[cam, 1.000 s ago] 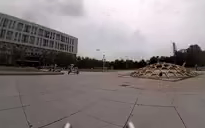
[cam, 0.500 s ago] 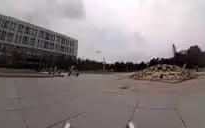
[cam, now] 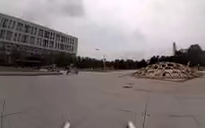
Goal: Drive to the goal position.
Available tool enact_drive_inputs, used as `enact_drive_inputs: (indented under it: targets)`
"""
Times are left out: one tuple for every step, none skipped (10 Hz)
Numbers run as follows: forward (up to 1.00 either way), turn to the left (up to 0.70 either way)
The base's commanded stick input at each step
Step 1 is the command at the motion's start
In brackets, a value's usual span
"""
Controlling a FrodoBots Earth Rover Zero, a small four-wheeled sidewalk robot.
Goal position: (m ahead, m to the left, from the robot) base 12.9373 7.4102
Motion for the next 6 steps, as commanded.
enact_drive_inputs:
  targets:
    - [0.78,0.00]
    - [0.78,0.00]
    - [0.78,0.00]
    - [0.81,0.00]
    - [0.83,0.00]
    - [0.84,0.00]
